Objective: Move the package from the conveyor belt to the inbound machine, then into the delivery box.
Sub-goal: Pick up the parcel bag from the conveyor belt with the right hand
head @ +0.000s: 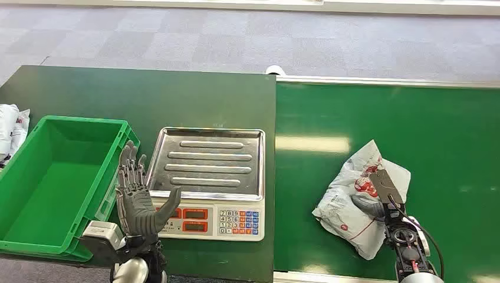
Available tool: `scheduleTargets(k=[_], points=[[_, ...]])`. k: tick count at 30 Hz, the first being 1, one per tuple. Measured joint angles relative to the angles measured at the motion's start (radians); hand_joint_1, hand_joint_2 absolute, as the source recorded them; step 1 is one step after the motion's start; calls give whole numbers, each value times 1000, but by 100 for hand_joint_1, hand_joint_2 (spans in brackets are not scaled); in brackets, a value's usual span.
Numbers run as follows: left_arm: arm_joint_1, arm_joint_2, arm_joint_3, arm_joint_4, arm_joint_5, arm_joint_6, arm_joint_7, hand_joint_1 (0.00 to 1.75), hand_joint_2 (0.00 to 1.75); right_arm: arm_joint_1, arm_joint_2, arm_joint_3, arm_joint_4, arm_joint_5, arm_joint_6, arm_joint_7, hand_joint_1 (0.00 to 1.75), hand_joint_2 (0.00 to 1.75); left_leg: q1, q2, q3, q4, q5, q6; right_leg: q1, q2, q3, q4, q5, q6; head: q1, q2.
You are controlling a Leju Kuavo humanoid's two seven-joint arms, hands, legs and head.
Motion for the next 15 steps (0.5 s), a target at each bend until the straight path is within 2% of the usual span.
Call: scheduleTargets(k=[1, 4, 5, 15], points=[[-2, 0, 0, 2, 0, 0, 0, 0, 175, -2, -1, 4, 3, 6, 10, -2, 21, 175, 0, 0, 1, 0, 0, 0, 0, 0, 0, 0, 0, 0, 0, 0], [-11, 0, -2, 12, 1, -3, 0, 0, 175, -10, -7, 25, 19, 35, 60, -15, 144, 175, 0, 2, 4, 0, 0, 0, 0, 1, 3, 0, 0, 0, 0, 0], [-15, 0, -2, 16, 2, -3, 0, 0, 175, -14, -9, 33, 25, 45, 74, -20, 172, 175, 0, 2, 5, 0, -1, 0, 0, 2, 4, 0, 0, 0, 0, 0], [-25, 0, -2, 38, 2, -3, 0, 0, 175, -45, -18, 76, 61, 70, 84, -23, 175, 175, 0, 4, 13, 0, -1, 0, 0, 4, 11, 0, 0, 0, 0, 0]])
